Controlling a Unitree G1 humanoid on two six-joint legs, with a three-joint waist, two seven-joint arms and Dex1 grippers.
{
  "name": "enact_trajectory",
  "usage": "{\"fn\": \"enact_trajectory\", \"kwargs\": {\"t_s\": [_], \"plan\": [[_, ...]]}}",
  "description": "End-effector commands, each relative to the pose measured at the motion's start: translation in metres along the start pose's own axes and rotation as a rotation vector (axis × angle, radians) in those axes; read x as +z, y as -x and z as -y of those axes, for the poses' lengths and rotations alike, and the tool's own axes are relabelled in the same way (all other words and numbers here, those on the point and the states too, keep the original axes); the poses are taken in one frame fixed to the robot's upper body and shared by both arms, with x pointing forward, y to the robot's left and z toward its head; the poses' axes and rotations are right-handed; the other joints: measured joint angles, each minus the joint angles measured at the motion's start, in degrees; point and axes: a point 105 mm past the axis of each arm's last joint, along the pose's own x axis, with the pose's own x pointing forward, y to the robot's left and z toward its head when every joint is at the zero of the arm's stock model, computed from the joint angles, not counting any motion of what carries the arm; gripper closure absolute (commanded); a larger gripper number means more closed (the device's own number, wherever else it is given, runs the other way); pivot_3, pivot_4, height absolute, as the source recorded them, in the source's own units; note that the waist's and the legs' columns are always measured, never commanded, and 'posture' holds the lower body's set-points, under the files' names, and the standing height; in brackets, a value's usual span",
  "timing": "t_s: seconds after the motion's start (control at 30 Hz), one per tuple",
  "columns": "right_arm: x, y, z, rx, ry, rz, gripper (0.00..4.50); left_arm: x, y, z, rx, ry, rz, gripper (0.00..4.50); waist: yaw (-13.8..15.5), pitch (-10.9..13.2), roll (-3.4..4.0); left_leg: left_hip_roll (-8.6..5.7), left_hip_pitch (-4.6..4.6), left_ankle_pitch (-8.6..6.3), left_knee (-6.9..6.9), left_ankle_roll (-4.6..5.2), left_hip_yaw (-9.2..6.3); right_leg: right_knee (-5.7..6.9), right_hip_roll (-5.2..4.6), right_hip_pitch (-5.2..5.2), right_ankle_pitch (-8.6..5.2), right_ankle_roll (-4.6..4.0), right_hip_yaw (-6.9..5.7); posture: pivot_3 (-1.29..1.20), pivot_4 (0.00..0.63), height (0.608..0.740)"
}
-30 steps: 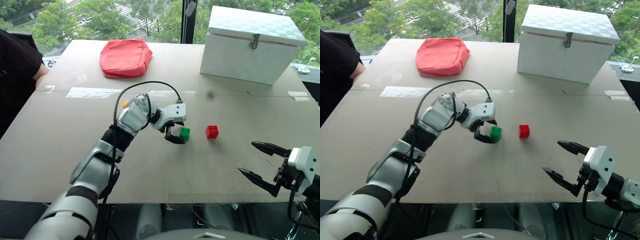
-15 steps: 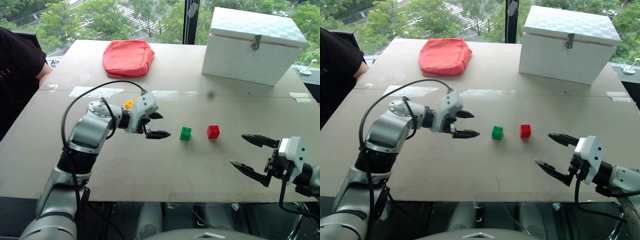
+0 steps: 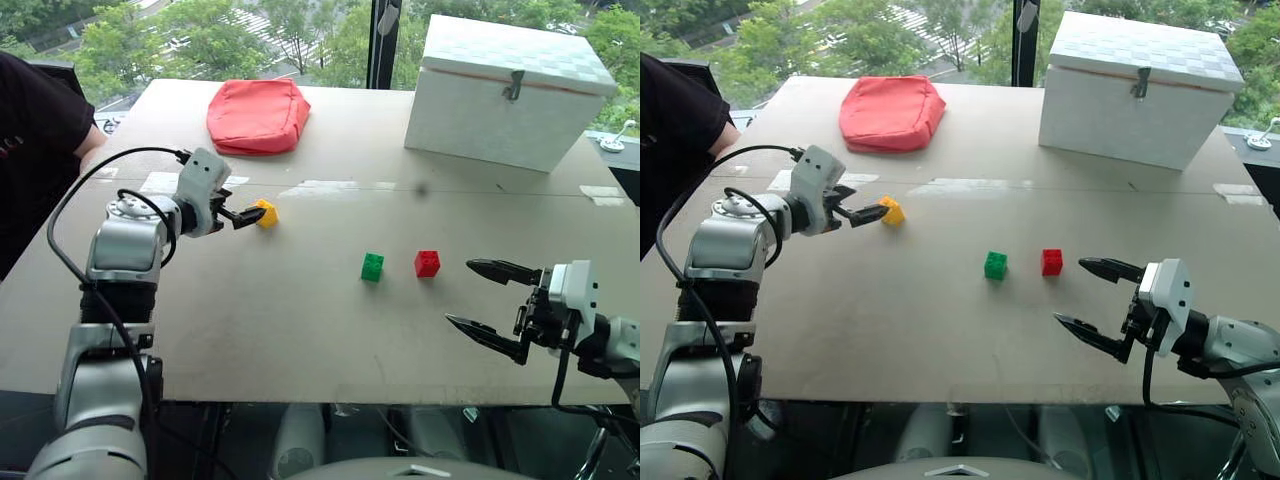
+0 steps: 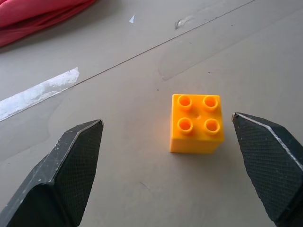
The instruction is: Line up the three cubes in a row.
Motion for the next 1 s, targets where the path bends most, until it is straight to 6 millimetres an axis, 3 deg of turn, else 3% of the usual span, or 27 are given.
{"fn": "enact_trajectory", "kwargs": {"t_s": [0.03, 0.3, 0.4, 0.53, 0.63, 0.73, 0.9, 1.0], "plan": [[0.006, 0.001, -0.004, 0.005, 0.019, 0.01, 0.0, 0.009, -0.007, -0.004, -0.04, -0.03, 0.013, 0.05, -0.1, 0.0, -0.02, 0.0, 0.0, 0.0, 0.0, 0.0, 0.0, 0.01, 0.0, 0.0, 0.0, 0.0, 0.0, 0.0, 0.15, 0.74], [0.008, 0.006, -0.009, -0.017, 0.021, -0.004, 0.0, -0.008, -0.028, 0.0, -0.131, -0.042, -0.068, 0.05, -0.3, 0.0, -0.04, 0.0, 0.0, 0.0, 0.0, 0.0, 0.01, 0.05, 0.01, -0.02, 0.02, 0.06, 0.0, 0.0, 0.15, 0.74], [0.01, 0.007, -0.01, -0.027, 0.026, -0.009, 0.0, -0.013, -0.031, -0.004, -0.138, -0.047, -0.086, 0.83, -0.3, 0.0, -0.08, 0.01, -0.02, 0.0, 0.01, 0.0, 0.01, 0.04, 0.01, -0.03, 0.02, 0.07, 0.01, 0.0, 0.15, 0.74], [0.01, 0.009, -0.011, -0.035, 0.026, -0.013, 0.0, -0.009, -0.029, -0.001, -0.19, -0.073, -0.048, 2.79, -0.3, 0.0, -0.08, 0.0, -0.04, 0.0, 0.01, 0.0, 0.01, 0.03, 0.0, -0.03, 0.02, 0.07, 0.0, 0.0, 0.15, 0.74], [0.01, 0.009, -0.011, -0.037, 0.024, -0.016, 0.0, -0.003, -0.019, 0.007, -0.299, -0.099, 0.015, 2.79, -0.3, 0.0, -0.08, 0.01, -0.06, 0.0, 0.01, 0.0, 0.01, 0.02, 0.0, -0.04, 0.02, 0.07, 0.0, 0.0, 0.15, 0.74], [0.009, 0.009, -0.01, -0.034, 0.02, -0.015, 0.0, 0.0, -0.001, 0.031, -0.514, -0.159, 0.066, 2.79, -0.5, 0.0, -0.07, 0.02, -0.04, -0.01, 0.0, 0.0, 0.04, 0.03, -0.01, -0.05, 0.0, 0.02, 0.02, 0.0, 0.15, 0.74], [0.01, 0.006, -0.008, -0.012, 0.018, -0.013, 0.0, -0.009, 0.017, 0.071, -0.749, -0.327, 0.053, 2.79, -0.3, 0.0, -0.07, 0.04, -0.02, 0.0, 0.0, 0.0, 0.04, 0.1, -0.02, -0.08, -0.04, -0.05, 0.03, 0.0, 0.15, 0.74], [0.011, 0.004, -0.008, 0.0, 0.017, -0.012, 0.0, -0.02, 0.019, 0.084, -0.817, -0.456, 0.018, 2.79, -0.1, 0.0, -0.07, 0.03, -0.03, 0.0, 0.09, 0.0, 0.03, 0.11, -0.03, -0.06, -0.09, -0.14, 0.03, 0.0, 0.15, 0.74]]}}
